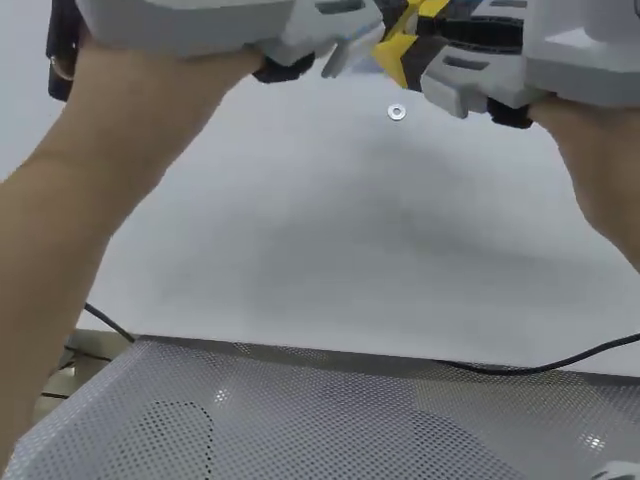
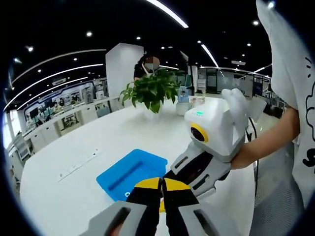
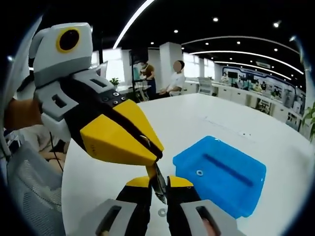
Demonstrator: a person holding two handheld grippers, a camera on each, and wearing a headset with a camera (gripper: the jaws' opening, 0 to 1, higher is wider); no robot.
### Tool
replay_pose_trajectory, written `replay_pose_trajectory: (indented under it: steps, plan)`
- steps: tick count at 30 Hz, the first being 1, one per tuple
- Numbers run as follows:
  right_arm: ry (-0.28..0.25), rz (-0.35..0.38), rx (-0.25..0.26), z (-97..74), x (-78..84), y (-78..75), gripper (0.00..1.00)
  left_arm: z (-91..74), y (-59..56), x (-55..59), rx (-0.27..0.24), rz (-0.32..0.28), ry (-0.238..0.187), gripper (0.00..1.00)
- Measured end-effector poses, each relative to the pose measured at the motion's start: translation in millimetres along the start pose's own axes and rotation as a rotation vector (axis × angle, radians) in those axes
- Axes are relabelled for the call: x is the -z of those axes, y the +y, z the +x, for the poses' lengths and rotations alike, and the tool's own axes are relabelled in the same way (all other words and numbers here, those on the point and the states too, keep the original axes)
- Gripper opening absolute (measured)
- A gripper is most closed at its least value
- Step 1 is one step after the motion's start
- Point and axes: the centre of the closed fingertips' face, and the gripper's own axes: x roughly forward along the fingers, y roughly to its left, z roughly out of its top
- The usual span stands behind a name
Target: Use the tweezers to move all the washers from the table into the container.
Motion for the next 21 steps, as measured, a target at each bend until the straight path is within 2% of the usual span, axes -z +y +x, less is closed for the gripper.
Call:
replay_pose_trajectory:
  steps: [5, 11, 15, 21]
  plan:
    - [0.014, 0.003, -0.005, 2.6, 4.9, 0.4, 0.08, 3.6, 2.2, 6.5, 0.007, -0.025, 0.006, 0.00]
    - [0.018, 0.052, -0.019, 3.8, 10.1, 1.7, 0.08, 5.9, 1.8, 10.6, 0.013, -0.035, 0.013, 0.00]
    - [0.026, 0.037, -0.014, 2.1, 10.8, 2.2, 0.08, 6.5, -0.4, 11.1, 0.016, -0.044, 0.008, 0.00]
    - [0.050, 0.039, -0.011, 2.6, 20.1, 1.7, 0.09, 8.2, -2.9, 18.9, 0.019, -0.051, 0.024, 0.00]
